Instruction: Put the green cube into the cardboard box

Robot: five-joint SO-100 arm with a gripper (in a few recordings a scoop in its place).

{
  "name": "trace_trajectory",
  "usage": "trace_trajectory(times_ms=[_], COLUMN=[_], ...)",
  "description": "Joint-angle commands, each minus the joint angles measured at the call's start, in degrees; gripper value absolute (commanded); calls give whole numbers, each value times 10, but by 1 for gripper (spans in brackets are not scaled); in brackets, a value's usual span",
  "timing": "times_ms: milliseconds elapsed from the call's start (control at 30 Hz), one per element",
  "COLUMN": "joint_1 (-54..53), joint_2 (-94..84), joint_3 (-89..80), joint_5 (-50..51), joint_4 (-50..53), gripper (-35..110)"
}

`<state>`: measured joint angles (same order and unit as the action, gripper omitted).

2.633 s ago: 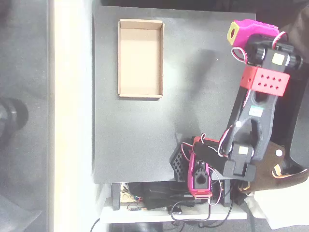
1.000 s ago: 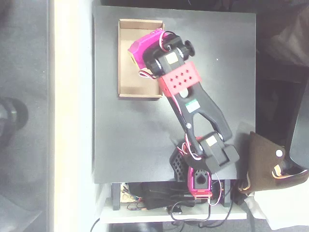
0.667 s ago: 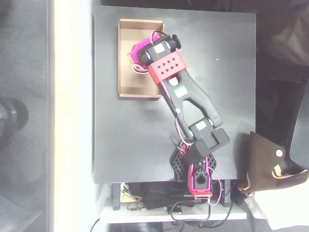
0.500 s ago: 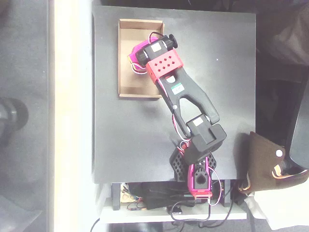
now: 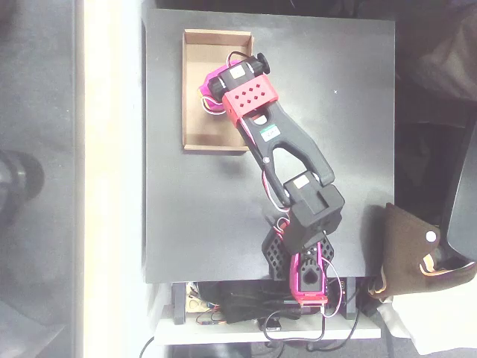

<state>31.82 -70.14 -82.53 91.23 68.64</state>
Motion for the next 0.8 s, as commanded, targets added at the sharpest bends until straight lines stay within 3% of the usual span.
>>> trace_trajectory(times_ms=[0, 767], joint_1=[3, 3], joint_2=[-18, -18], joint_3=[14, 14], joint_5=[63, 62], joint_4=[-18, -34], gripper=[3, 23])
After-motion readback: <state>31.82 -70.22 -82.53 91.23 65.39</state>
